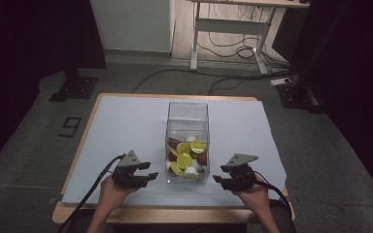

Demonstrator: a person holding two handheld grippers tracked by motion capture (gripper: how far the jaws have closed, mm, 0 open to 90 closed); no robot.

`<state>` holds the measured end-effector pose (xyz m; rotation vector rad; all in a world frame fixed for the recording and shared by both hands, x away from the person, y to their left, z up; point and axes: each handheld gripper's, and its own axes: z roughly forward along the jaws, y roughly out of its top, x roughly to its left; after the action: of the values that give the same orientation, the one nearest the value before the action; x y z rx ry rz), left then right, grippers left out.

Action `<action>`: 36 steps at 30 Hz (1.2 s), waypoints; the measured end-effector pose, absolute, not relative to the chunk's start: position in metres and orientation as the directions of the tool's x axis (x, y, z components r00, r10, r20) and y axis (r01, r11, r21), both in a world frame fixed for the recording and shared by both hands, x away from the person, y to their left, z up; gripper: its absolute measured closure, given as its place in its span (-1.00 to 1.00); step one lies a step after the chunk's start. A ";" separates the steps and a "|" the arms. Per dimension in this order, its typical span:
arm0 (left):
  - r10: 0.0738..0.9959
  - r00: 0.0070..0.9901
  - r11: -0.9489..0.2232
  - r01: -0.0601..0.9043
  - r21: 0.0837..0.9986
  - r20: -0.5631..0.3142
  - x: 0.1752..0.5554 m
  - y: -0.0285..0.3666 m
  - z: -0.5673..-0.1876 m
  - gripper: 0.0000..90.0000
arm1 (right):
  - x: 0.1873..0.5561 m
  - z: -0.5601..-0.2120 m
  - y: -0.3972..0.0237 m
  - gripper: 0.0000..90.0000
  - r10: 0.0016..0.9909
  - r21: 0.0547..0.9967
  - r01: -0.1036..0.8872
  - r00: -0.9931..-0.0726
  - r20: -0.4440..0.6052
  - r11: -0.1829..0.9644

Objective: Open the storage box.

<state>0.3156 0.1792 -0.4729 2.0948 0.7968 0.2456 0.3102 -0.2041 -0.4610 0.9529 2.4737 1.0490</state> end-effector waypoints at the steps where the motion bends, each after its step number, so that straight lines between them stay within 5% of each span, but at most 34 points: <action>1: 0.629 0.770 -0.427 0.457 0.780 -0.106 0.319 0.181 -0.472 -0.05 | 0.311 -0.461 -0.205 0.02 0.677 0.721 0.460 -0.736 -0.016 0.518; 15: 0.653 0.750 -0.422 0.477 0.771 -0.107 0.343 0.175 -0.467 -0.40 | 0.330 -0.465 -0.223 -0.36 0.748 0.748 0.481 -0.663 -0.031 0.457; 23: 0.676 0.736 -0.485 0.467 0.739 -0.022 0.343 0.166 -0.481 -0.57 | 0.338 -0.471 -0.231 -0.45 0.789 0.738 0.517 -0.614 -0.033 0.433; 36: 0.732 0.677 -0.395 0.514 0.762 -0.077 0.343 0.189 -0.495 -0.75 | 0.348 -0.488 -0.235 -0.67 0.797 0.722 0.542 -0.604 -0.021 0.430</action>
<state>0.3432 0.1890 -0.4952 2.0844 0.9566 0.3456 0.3479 -0.2354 -0.4880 1.1438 2.3292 0.9794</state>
